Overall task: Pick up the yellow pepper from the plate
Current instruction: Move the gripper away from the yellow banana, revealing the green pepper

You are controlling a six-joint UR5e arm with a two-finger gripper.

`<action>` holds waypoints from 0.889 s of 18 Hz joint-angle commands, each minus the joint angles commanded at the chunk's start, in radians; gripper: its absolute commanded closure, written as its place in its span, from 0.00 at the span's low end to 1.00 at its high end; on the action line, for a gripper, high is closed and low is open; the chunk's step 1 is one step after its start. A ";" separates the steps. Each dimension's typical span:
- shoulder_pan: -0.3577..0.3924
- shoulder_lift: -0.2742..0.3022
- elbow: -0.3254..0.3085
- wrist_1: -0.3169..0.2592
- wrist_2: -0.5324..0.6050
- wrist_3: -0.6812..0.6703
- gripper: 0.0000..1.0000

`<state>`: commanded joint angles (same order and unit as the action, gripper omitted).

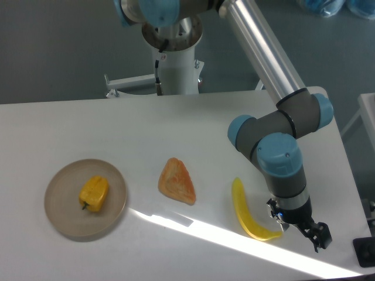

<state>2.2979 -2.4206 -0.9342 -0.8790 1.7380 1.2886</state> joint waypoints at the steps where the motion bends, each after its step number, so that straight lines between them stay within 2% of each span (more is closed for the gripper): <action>1: -0.002 0.003 -0.003 0.000 0.000 0.002 0.00; 6: -0.012 0.015 -0.006 0.000 0.002 -0.006 0.00; 13: -0.038 0.095 -0.075 -0.008 -0.009 -0.054 0.00; 16: -0.055 0.138 -0.124 -0.009 -0.011 -0.089 0.00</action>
<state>2.2427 -2.2827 -1.0583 -0.8882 1.7273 1.1997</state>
